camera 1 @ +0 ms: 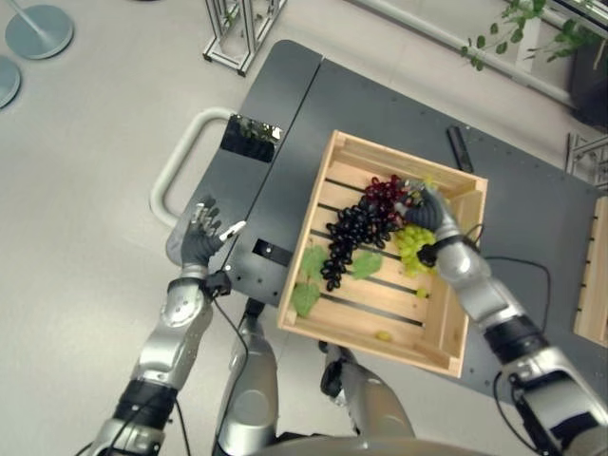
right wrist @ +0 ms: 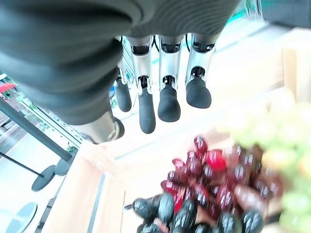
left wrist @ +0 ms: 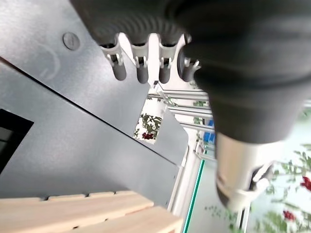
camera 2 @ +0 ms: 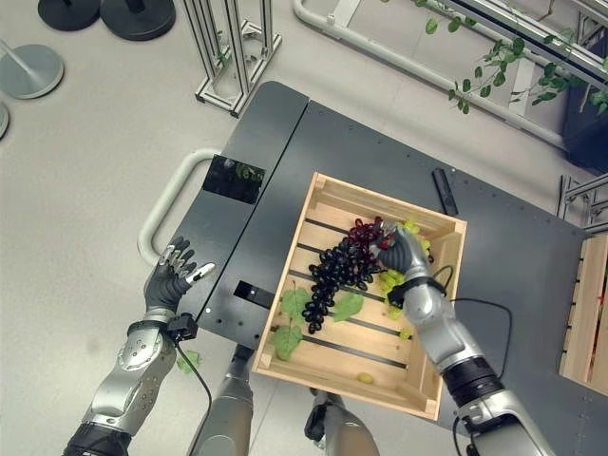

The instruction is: Pick up the fruits from the basket on one side to the basket on the other side

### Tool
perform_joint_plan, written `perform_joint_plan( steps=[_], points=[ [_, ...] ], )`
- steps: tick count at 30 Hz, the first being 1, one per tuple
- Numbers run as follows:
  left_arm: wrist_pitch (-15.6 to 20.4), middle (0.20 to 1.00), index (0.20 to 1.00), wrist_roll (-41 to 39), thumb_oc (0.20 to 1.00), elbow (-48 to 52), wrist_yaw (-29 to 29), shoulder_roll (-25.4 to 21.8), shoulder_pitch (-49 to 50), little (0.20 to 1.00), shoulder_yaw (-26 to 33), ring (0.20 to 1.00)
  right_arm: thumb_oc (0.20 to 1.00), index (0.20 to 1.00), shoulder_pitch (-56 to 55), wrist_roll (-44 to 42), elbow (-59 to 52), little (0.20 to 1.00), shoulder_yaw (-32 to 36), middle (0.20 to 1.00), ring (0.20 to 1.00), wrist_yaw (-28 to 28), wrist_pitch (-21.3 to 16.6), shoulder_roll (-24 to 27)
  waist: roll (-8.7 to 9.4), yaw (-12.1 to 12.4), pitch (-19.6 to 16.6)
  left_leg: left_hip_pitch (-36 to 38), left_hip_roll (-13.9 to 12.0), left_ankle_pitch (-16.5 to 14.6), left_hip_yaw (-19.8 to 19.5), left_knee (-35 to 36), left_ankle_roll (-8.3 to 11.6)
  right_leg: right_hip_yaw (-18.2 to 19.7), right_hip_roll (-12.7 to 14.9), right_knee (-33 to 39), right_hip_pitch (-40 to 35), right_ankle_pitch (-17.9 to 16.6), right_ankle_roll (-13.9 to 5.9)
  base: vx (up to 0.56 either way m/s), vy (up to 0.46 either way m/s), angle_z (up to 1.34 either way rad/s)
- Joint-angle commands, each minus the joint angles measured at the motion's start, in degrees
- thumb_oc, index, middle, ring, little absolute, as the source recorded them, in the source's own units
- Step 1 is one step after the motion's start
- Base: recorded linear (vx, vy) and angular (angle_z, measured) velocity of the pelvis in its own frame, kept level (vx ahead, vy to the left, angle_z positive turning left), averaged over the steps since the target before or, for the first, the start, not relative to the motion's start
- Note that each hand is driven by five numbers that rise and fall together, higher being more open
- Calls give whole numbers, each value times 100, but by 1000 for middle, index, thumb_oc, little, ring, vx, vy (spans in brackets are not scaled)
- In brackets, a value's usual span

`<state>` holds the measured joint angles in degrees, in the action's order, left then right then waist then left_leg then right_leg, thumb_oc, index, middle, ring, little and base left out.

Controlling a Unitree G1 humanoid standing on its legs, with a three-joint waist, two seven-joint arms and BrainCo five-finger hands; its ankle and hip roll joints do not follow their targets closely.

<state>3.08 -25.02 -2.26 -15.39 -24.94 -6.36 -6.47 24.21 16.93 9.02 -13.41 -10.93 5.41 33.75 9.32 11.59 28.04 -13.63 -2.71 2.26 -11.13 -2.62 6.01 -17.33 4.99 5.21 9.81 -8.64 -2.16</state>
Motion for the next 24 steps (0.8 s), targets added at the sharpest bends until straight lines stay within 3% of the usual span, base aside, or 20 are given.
perform_joint_plan(
  steps=[1,2,3,7,16,17,18,24],
  points=[
    [29,1000,1000,683,1000,357,278,-283,159,1000,228,1000,200,200,207,245,-732,200,155,200,200,418,-222,525,214,-157,-389,-130,93,432,-121,762,-225,131,364,-89,-93,271,-606,0,0,0],
    [24,1000,1000,687,1000,362,284,-273,158,1000,237,1000,200,200,208,243,-749,200,160,200,200,437,-212,534,209,-159,-385,-130,94,430,-117,762,-226,134,365,-89,-92,271,-606,0,0,0],
    [-34,1000,1000,808,1000,394,382,-392,155,1000,264,1000,200,200,402,201,-986,200,178,200,200,678,-209,889,257,-172,-427,-106,85,418,-106,762,-225,141,364,-99,-101,277,-610,0,0,0],
    [-109,1000,1000,865,1000,472,598,-559,89,1000,231,1000,200,200,1067,84,-1238,200,-97,200,200,1211,-142,1531,352,-187,-504,-43,74,381,-63,762,-221,154,357,-114,-124,293,-612,6,0,-2],
    [-115,1000,1000,784,1000,585,699,-672,-293,1000,-46,1000,200,200,2515,-356,-950,200,-1183,200,200,1582,-103,1911,517,-208,-690,90,64,325,-13,762,-225,184,348,-158,-208,330,-612,8,-5,-4],
    [-106,1000,1000,738,1000,581,681,-670,-282,1000,-36,1000,495,495,2545,-419,-840,495,-1283,495,495,1632,-82,1871,526,-193,-699,95,66,320,-7,762,-227,176,358,-161,-218,335,-612,0,0,0],
    [-106,1000,1000,736,1000,581,680,-669,-279,1000,-32,1000,1000,1000,2556,-420,-830,1000,-1295,1000,1000,1629,-85,1866,527,-196,-701,96,67,319,-5,762,-228,178,359,-162,-218,335,-612,0,0,0],
    [25,1000,1000,415,1000,669,580,-551,-232,1000,-94,1000,1000,1000,2275,-33,451,1000,-1531,1000,1000,1519,89,1296,443,-67,-608,36,105,350,-21,762,-270,155,376,-147,-196,316,-611,0,0,0]
  ],
)
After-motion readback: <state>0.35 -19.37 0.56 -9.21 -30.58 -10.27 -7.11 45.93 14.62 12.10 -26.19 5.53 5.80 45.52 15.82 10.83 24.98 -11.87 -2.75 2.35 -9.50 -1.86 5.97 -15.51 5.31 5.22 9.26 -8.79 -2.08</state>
